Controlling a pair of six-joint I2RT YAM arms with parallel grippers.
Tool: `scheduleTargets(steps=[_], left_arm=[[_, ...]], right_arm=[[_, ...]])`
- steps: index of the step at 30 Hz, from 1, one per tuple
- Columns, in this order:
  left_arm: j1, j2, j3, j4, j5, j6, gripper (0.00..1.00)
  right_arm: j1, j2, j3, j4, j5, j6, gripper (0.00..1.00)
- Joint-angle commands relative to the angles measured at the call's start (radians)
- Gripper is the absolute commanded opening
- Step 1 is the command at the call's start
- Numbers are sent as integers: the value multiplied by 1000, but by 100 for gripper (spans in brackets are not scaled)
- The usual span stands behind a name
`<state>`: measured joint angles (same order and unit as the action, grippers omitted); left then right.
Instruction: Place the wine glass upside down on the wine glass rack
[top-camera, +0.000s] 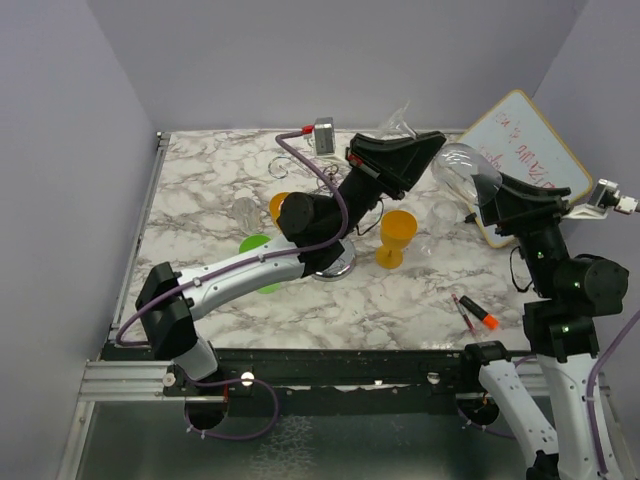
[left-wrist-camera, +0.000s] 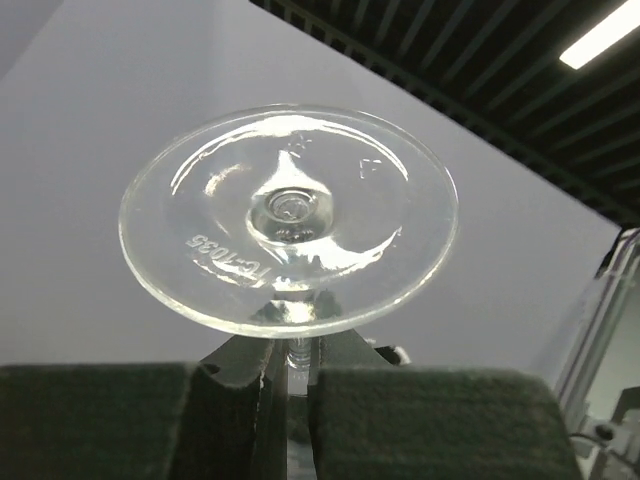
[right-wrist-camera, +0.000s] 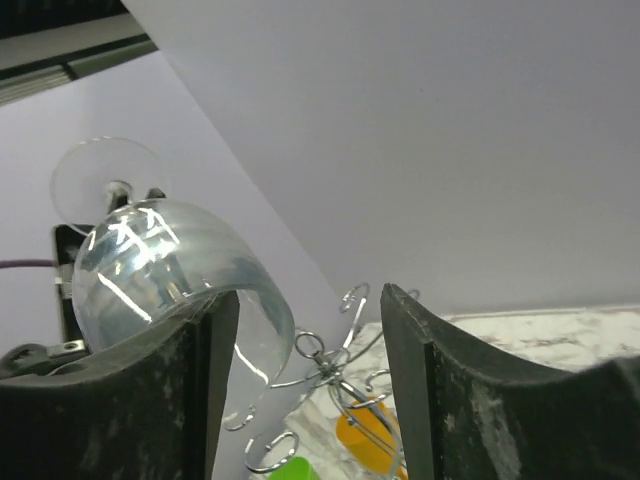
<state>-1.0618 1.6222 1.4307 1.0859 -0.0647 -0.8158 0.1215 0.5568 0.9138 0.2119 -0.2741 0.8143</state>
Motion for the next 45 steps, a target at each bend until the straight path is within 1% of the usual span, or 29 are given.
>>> scheduleTargets(steps=[1,4,8,11,13,15,19,21,23,27,29,33,36,41,45], left_arm=[[-2,-100,-12,-147,40,253,0],[4,-152,-10,-270,63,349,0],[8,-211,9,-460,172,466,0],[7,-244,21,-600,251,533,0],[7,-262,31,-704,307,581,0],[6,-271,51,-808,334,625,0],[6,-271,82,-983,356,698,0],[7,-274,78,-1020,363,715,0],[6,-275,66,-1042,390,740,0],[6,-275,46,-1065,418,782,0],[6,-273,40,-1066,425,808,0],[7,-261,31,-1062,436,879,0],[6,-244,38,-1078,437,914,0],[6,-230,21,-1051,468,939,0],[6,-219,2,-1017,489,955,0]], right_arm=[[7,-70,65,-247,108,-179,70],[6,-99,111,-428,187,-297,78],[6,-108,171,-578,223,-411,81],[6,-94,229,-642,193,-461,82],[6,-74,272,-661,139,-485,83],[6,-46,319,-677,78,-487,83],[6,39,420,-707,-76,-429,83],[7,87,470,-726,-159,-374,83],[6,129,502,-737,-227,-282,83],[7,197,524,-748,-352,-125,83],[6,218,511,-739,-405,-81,80],[7,219,473,-710,-430,7,74],[6,225,473,-696,-442,67,66],[6,255,450,-695,-488,164,48],[7,265,436,-701,-523,201,41]])
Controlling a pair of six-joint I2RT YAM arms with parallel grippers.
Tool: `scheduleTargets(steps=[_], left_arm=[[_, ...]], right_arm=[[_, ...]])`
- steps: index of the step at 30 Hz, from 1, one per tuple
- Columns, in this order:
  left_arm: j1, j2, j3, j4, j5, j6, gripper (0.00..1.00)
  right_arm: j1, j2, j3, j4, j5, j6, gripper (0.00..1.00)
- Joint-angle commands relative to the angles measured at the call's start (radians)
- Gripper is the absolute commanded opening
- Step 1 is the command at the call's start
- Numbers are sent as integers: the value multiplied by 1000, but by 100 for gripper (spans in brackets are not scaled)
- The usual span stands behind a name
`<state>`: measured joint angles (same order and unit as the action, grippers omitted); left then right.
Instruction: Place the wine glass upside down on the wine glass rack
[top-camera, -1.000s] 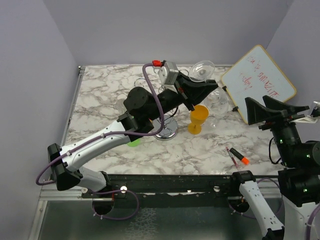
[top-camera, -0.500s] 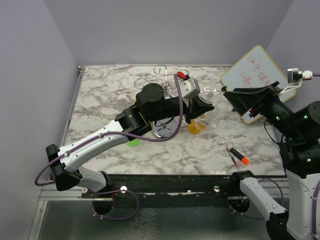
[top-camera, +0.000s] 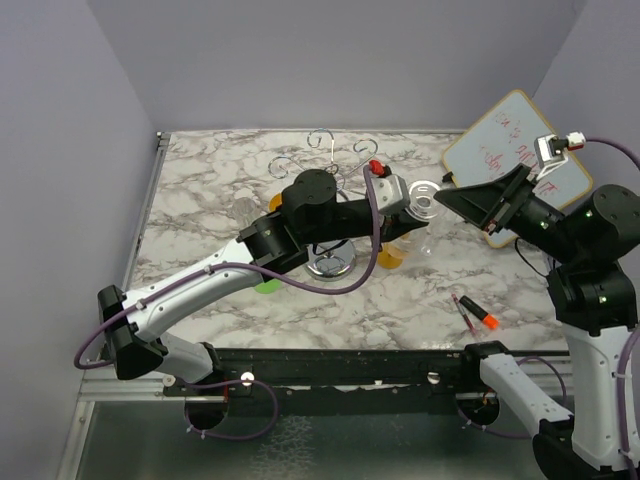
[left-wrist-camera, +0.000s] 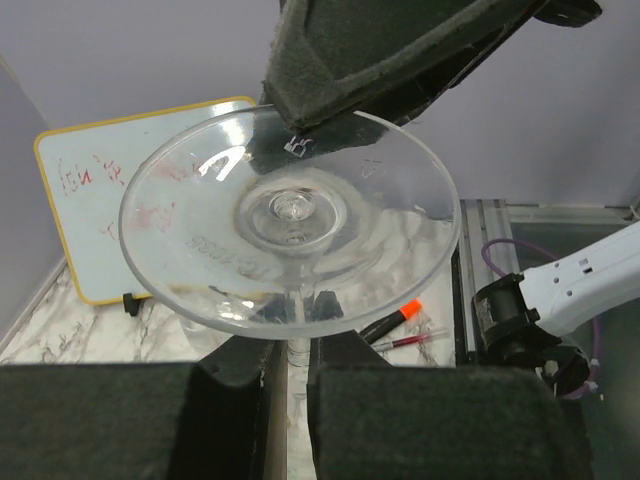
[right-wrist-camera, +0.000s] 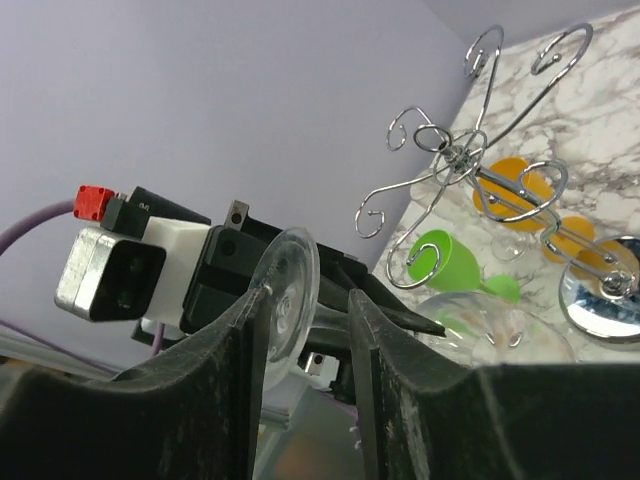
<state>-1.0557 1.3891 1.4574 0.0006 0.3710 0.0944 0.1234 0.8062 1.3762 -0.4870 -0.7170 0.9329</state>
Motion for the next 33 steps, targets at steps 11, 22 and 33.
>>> scheduleTargets(steps=[11,22,33], left_arm=[[0,-36,-163,257,20,-33,25],[2,-65,-216,299,72,-19,15],[5,-121,-233,239,49,-80,0]], right_arm=[[4,10,-67,53,-75,254,1],[5,-3,-55,100,-49,368,1],[4,-25,-76,26,56,270,62]])
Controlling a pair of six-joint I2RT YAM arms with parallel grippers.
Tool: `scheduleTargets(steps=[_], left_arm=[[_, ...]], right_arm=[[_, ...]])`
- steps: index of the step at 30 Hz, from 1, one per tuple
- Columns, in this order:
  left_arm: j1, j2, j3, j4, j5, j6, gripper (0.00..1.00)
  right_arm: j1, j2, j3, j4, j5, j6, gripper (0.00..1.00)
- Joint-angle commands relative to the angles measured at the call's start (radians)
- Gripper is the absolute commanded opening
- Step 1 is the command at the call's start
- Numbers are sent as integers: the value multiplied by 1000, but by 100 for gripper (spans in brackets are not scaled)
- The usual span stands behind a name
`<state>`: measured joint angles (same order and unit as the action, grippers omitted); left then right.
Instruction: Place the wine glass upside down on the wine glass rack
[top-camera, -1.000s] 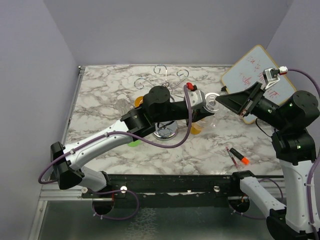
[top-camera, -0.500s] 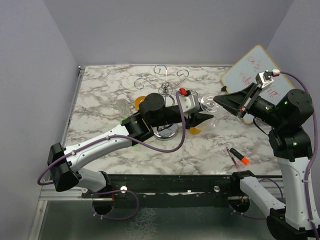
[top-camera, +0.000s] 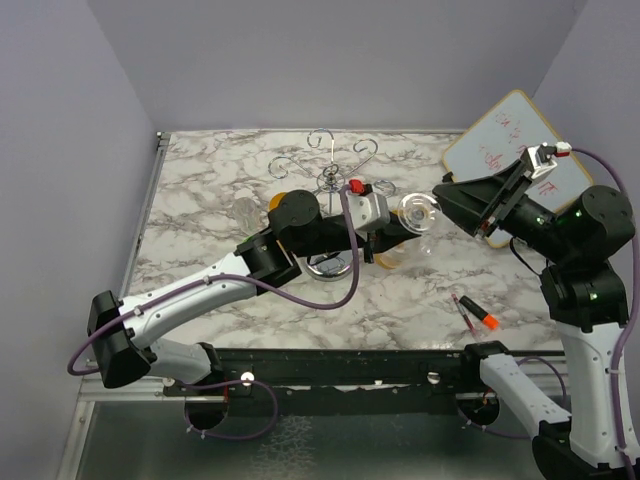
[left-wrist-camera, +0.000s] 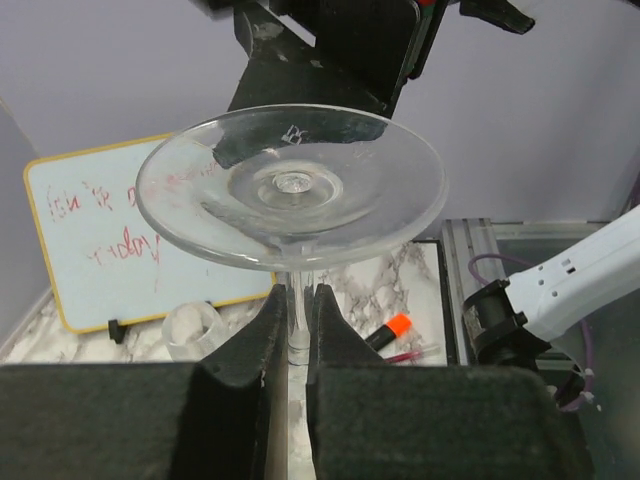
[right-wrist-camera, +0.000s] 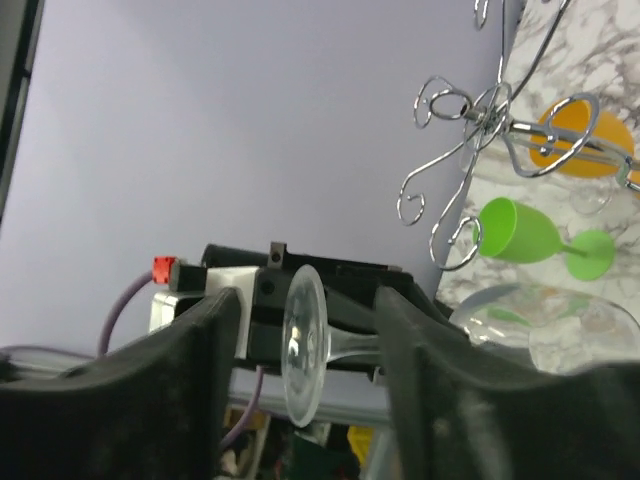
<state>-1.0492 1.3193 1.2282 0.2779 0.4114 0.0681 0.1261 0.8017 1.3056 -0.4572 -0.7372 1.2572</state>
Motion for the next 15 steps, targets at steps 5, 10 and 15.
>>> scheduleTargets(steps=[5,10,15], left_arm=[[-2,-109,-2,-191,23,-124,0],[-2,-207,37,-432,-99,-157,0],[0,-253,181,-727,-285,-197,0]], right_arm=[[1,-29,-28,-33,157,-132,83],[1,-19,-42,-79,256,-218,85],[1,-13,-32,-125,367,-298,85]])
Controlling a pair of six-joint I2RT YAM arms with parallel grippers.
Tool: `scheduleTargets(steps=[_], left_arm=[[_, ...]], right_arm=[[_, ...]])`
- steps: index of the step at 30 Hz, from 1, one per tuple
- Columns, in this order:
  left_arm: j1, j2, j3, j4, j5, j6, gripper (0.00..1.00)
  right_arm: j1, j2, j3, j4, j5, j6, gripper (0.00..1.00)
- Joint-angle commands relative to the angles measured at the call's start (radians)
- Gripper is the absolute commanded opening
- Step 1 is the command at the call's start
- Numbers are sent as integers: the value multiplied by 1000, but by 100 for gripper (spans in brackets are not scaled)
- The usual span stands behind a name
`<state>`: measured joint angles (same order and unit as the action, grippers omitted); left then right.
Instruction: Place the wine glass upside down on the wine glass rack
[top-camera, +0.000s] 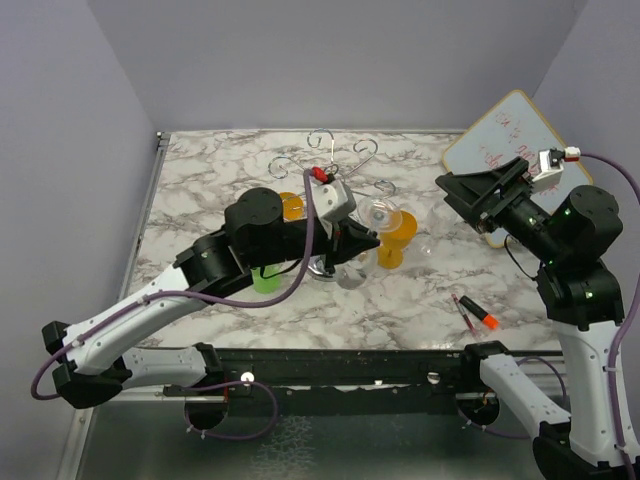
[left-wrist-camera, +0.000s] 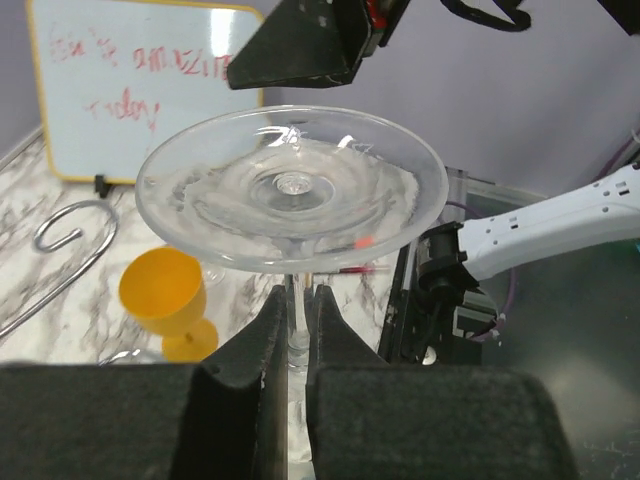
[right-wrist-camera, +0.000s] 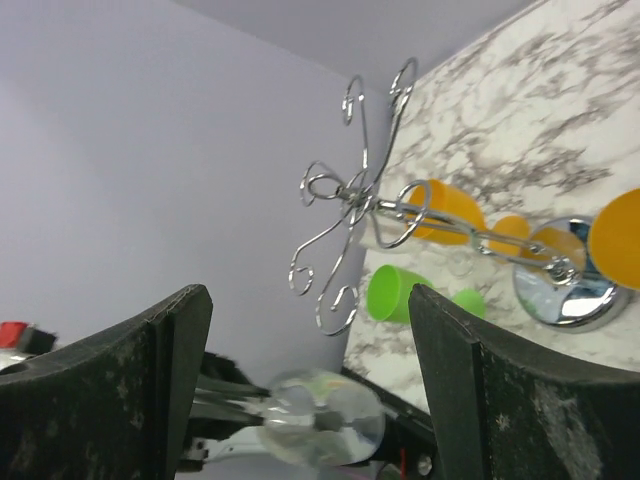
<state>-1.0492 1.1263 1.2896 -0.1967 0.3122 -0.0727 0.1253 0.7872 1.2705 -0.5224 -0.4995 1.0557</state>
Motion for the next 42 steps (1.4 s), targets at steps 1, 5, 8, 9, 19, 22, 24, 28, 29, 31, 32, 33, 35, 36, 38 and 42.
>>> scheduleTargets(steps=[1,5,8,9,19,22,24,28,29,31,32,33,35,36,38,42], left_arm=[[0,-76,124,-280,-211,-61,0],[0,-160,81,-337,-360,-61,0],[0,-190,23,-348,-454,-53,0],[1,-194,1,-348,-473,-47,0],[29,-158,-182,-200,-666,-42,0],[84,-149,-203,-150,-627,-78,0],[129,-154,-221,-126,-591,-101,0],[205,-190,-280,-75,-514,-134,0],[214,-198,-292,-62,-505,-136,0],[227,-213,-323,-31,-483,-133,0],[230,-220,-341,-8,-471,-128,0],[233,-229,-361,16,-460,-121,0],[238,-240,-395,60,-446,-110,0],[241,-243,-408,76,-449,-107,0],[264,-241,-450,155,-435,-95,0],[287,-241,-491,240,-375,-92,0]], right_arm=[[3,3,6,-64,148,-109,85],[3,13,24,-76,207,-149,85],[3,22,32,-76,225,-167,85],[2,24,33,-76,231,-171,85],[2,21,-21,-32,220,-154,84],[2,20,-26,-30,220,-154,84],[2,20,-26,-28,222,-156,84],[2,20,-29,-25,226,-161,84],[2,21,-32,-22,224,-161,84],[2,23,-38,-8,217,-161,84],[3,25,-43,-2,211,-160,84],[2,25,-47,6,204,-160,84],[2,24,-55,19,189,-160,84],[2,25,-61,29,181,-160,84],[2,21,-89,80,135,-161,84],[2,28,-120,148,52,-172,84]])
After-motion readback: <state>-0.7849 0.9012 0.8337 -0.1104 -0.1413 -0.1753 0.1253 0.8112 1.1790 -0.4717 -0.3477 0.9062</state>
